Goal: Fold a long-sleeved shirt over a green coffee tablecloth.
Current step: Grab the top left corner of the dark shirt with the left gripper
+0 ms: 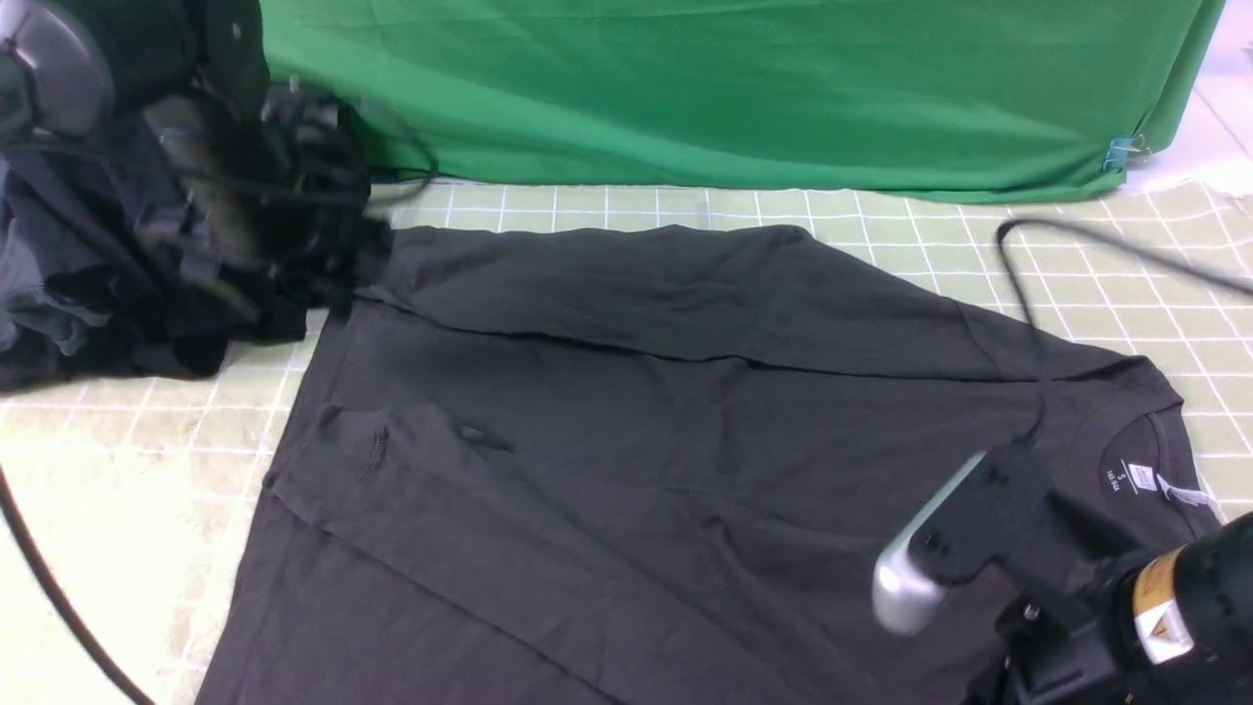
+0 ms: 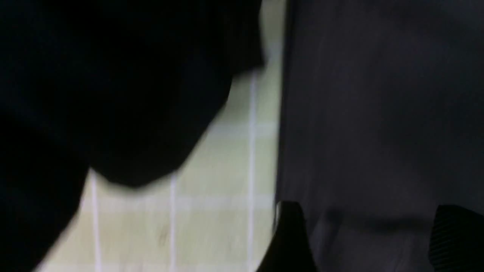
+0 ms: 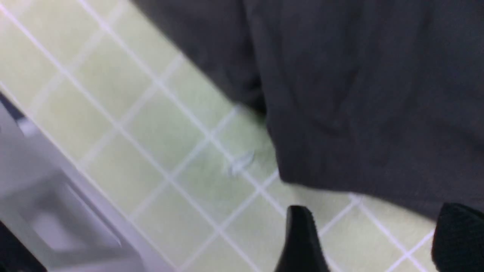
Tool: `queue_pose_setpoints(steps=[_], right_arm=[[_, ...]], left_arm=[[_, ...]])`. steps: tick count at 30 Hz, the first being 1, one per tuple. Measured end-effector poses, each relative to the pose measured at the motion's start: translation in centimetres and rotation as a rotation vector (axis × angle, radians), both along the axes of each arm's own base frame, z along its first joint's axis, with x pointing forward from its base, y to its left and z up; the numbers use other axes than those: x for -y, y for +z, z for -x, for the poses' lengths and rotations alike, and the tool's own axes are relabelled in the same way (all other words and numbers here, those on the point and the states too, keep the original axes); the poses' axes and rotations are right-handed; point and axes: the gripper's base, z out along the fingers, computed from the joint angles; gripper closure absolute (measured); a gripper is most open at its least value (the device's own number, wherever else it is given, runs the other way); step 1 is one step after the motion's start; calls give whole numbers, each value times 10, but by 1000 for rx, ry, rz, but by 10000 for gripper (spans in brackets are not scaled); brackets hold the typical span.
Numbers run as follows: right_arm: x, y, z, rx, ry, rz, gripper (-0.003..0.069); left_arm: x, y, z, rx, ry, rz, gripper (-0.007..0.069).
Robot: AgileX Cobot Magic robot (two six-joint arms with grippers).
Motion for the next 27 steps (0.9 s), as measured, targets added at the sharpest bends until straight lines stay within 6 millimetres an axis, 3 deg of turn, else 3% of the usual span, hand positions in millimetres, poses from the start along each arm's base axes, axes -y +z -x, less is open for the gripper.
queue_pose_setpoints(steps=[4,5,8,9,18,21,24,27], right_arm=[[-1,15,-1,41,-16,-43,223],[-2,20,-2,52,-20,-55,223],[-3,22,-3,59,-20,-61,223],[-3,23,-4,62,-20,-62,223],[-3,23,-4,62,-22,-61,223],[-2,23,-4,63,-21,-59,223],[-2,23,-4,66,-20,-55,223],[-2,23,-4,70,-18,-52,223]], left_arm=[[1,-2,-24,49,27,74,174],[2,-20,-37,17,49,95,186],[4,-42,-49,-26,93,117,193],[5,-58,-58,-51,151,143,195],[10,-79,-79,-38,258,222,206],[10,-82,-80,-40,259,223,288],[10,-78,-78,-55,249,222,515],[12,-67,-75,-80,223,228,603]])
